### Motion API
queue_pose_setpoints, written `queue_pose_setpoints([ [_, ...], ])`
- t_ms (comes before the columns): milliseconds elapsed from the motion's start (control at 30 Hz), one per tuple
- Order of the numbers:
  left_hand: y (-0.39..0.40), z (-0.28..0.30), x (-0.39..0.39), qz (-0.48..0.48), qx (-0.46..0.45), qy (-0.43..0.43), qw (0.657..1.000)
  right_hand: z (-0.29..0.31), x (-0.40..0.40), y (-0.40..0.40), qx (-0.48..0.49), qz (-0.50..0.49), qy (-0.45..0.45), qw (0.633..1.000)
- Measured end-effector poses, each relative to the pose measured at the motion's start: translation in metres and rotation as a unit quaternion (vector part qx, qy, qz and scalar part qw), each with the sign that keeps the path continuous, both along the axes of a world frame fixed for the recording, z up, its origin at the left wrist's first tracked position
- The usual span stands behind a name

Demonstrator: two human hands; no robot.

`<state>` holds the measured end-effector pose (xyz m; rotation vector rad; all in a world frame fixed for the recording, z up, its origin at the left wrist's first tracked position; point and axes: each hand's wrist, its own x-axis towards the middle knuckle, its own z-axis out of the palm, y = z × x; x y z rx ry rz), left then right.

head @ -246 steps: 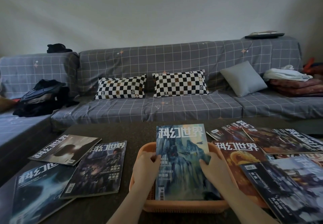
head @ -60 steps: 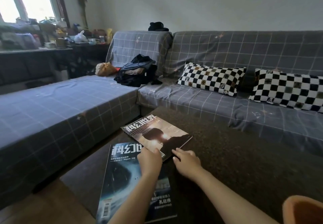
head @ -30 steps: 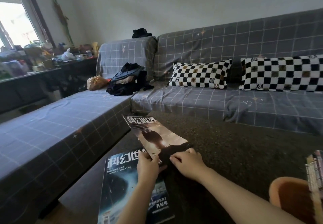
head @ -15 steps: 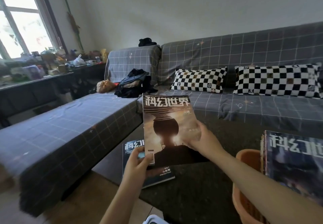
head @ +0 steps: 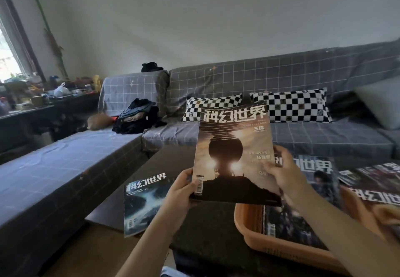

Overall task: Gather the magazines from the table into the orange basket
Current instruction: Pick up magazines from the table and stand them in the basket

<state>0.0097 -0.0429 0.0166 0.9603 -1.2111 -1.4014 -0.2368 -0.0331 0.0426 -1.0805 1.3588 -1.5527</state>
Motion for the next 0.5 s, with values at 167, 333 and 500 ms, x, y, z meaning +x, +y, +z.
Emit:
queue_pose_setpoints([
  [167, -0.003, 0.001, -0.063, -0.061, -0.018, -0.025, 0.998, -0.015, -0.062, 0.027, 0.032, -0.047, -0.02, 0.998],
  [333, -0.002, -0.011, -0.121, -0.087, 0.029, -0.044, 0.995, -0.029, -0.112, 0.05, 0.049, -0.096, 0.006, 0.994],
  [500, -0.003, -0.031, -0.167, -0.054, 0.035, -0.09, 0.994, -0.048, -0.14, 0.064, 0.078, -0.127, 0.024, 0.989],
])
